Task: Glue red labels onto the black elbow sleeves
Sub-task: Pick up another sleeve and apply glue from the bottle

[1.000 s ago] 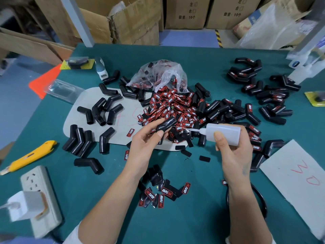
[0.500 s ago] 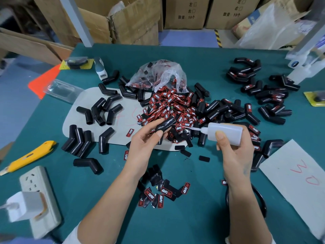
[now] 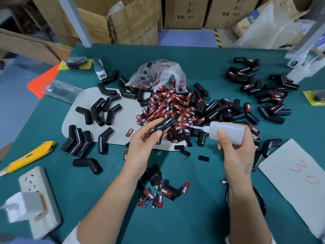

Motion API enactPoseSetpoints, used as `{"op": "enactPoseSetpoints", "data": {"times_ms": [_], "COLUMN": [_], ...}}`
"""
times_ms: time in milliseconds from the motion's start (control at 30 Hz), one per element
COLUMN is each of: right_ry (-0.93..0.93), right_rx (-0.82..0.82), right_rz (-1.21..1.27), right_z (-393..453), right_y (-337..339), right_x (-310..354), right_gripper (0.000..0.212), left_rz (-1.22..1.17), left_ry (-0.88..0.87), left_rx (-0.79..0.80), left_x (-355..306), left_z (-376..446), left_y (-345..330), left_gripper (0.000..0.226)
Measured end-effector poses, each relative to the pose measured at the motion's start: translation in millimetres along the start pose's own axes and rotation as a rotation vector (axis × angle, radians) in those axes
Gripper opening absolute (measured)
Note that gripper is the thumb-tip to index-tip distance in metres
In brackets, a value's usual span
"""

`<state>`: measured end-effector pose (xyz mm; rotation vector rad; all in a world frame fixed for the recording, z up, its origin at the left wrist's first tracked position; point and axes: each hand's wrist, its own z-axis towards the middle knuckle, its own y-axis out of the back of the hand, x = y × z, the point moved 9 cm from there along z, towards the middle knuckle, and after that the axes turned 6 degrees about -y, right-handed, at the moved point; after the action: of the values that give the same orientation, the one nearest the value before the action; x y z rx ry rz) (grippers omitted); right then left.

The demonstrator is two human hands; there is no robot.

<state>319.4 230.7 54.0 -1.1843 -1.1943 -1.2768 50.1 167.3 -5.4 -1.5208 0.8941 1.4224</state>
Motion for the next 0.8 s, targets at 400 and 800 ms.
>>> {"op": "enactPoseSetpoints", "data": {"times_ms": [400, 800], "right_ry": [-0.007, 0.008], "right_rx": [-0.01, -0.012], "right_rz": [0.002, 0.01], "right_z": [0.1, 1.4], "right_y": [0.4, 1.4], "right_x": [-2.7, -2.5], "right_gripper": [0.025, 0.031], "left_rz": [0.005, -0.029], "left_ry": [0.0, -0.019], "left_rx": [0.009, -0.01], "left_x": [1.8, -1.4], "left_z": [0.4, 1.0], "left_y": [-0.5, -0.7], "left_gripper": [0.038, 0.038]}}
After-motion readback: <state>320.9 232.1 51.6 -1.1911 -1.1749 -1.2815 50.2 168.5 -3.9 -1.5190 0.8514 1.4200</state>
